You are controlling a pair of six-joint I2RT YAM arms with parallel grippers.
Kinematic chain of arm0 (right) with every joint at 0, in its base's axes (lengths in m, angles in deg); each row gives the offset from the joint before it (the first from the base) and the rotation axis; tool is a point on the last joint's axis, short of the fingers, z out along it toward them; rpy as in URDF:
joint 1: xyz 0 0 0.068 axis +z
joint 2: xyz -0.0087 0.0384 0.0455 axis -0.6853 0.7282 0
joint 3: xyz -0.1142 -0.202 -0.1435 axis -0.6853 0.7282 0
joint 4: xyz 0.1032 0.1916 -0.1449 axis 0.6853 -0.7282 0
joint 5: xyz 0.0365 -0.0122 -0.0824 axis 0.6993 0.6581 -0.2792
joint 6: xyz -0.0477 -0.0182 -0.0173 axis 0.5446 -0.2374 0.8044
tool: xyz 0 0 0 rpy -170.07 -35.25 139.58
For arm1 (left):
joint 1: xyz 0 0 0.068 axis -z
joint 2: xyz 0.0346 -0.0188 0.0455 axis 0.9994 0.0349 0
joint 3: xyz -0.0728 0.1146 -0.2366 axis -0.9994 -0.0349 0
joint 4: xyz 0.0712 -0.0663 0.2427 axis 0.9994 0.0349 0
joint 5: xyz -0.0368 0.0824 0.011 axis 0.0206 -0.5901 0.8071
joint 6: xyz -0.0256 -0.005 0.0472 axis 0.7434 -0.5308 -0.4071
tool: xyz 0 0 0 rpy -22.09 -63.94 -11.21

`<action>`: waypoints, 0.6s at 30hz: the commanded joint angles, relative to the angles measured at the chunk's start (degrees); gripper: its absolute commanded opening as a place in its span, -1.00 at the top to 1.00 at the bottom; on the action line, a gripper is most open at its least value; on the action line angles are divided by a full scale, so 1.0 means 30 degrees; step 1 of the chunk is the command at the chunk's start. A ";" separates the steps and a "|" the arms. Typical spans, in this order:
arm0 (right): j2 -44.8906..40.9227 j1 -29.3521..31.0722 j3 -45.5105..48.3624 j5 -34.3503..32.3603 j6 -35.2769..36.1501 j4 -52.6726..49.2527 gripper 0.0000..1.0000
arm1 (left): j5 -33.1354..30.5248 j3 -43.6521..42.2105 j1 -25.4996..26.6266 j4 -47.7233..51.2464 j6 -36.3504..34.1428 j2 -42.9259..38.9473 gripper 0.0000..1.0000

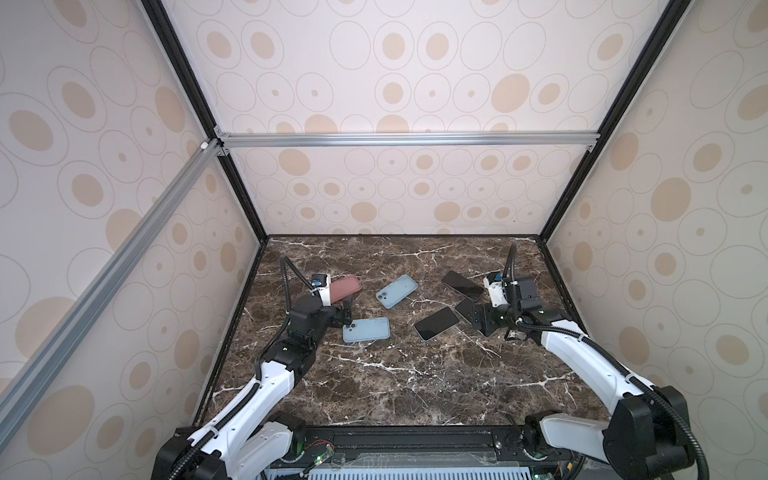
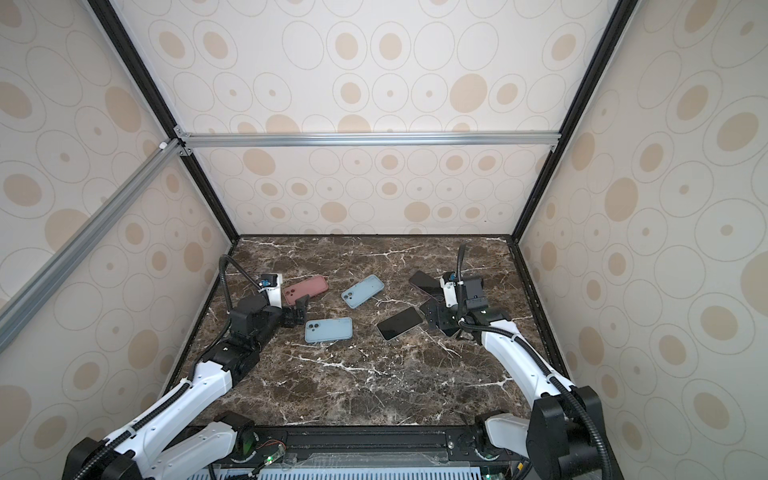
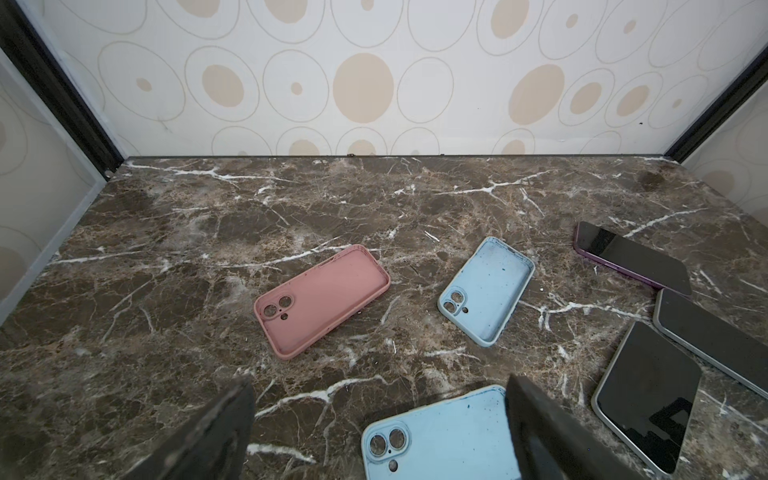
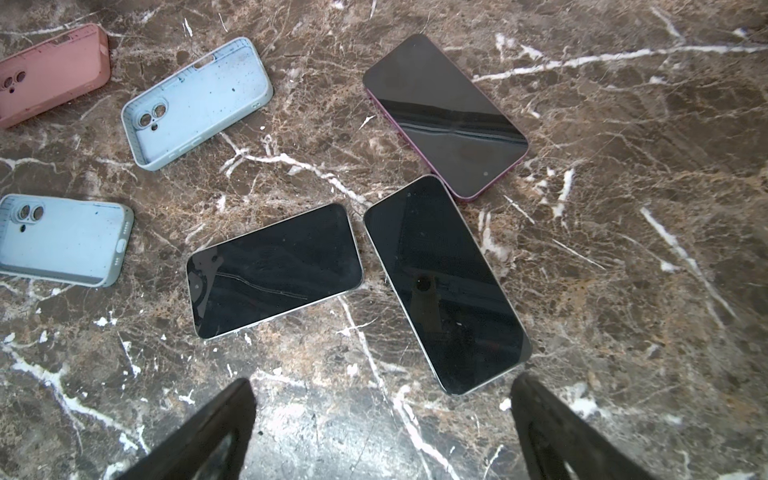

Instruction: Put the phone into the phone case

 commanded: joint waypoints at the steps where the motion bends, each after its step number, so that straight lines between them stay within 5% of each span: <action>1: 0.0192 0.0278 -0.0585 -0.0188 -0.0070 -0.0658 -0.97 | -0.0535 0.0798 0.0133 0.1262 0.1144 0.0428 -0.82; 18: 0.0447 0.1656 -0.0661 -0.0819 0.0047 -0.0988 -0.97 | -0.0476 0.0395 0.0119 0.2414 0.3787 0.4164 -0.44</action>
